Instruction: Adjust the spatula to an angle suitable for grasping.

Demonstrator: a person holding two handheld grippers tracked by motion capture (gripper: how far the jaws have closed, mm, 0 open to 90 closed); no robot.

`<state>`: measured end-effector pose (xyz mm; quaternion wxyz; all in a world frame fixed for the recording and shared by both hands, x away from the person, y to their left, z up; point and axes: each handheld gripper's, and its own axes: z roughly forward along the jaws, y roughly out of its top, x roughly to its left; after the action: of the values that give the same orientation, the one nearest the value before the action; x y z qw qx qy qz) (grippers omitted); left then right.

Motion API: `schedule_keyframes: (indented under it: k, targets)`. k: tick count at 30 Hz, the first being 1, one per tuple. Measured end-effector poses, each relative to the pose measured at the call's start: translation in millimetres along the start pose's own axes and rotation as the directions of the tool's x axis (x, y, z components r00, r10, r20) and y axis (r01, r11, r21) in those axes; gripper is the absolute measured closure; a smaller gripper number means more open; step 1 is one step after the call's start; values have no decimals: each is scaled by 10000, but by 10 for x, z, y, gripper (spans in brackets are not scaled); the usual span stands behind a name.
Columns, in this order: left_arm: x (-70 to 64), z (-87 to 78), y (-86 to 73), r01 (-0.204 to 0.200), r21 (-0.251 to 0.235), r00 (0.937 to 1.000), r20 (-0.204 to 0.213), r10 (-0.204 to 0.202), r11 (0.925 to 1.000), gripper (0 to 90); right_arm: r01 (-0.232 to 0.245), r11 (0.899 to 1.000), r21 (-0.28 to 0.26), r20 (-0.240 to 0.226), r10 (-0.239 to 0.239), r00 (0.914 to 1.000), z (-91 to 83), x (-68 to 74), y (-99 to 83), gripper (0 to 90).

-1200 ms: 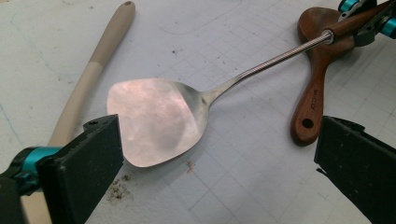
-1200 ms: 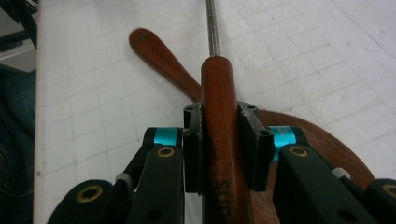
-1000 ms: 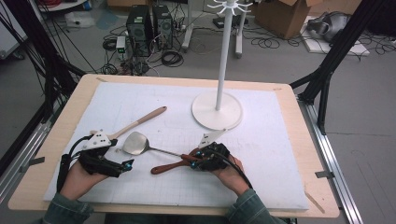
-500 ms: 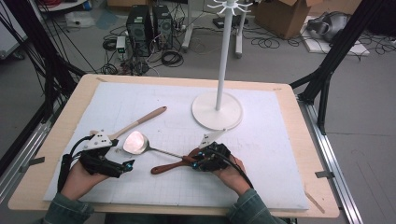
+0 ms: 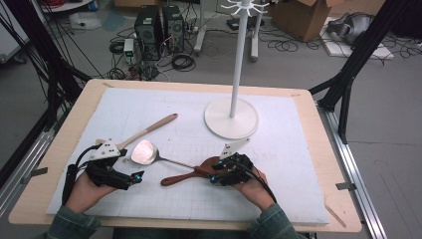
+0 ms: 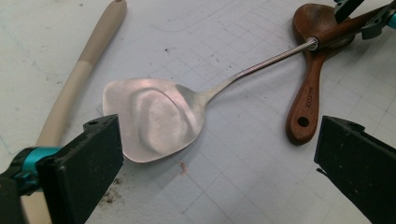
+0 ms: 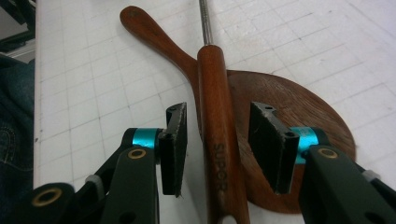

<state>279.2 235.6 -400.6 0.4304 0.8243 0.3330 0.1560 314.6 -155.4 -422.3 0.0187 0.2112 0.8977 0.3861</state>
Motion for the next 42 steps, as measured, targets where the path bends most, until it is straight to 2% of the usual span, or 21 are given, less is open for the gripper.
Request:
schedule_keyframes:
  k: [10, 23, 30, 42]
  targets:
    - [24, -10, 0, 67, -126, 10000, 35, -67, 9999, 18, -204, 9984, -524, 299, 220, 9993, -191, 18, -87, 492]
    - [24, -10, 2, 45, -123, 10000, 63, -44, 9999, 18, -377, 9982, -470, 505, 401, 9979, -256, 18, -194, 470]
    - [23, -14, 8, 44, -153, 9999, 94, -42, 9999, 18, -415, 9983, -416, 492, 436, 9978, -257, 12, -234, 490]
    - [-3, 20, 18, -40, -106, 9996, 276, 43, 9999, 18, -303, 9995, -70, 325, 305, 9990, -207, 36, -283, 607]
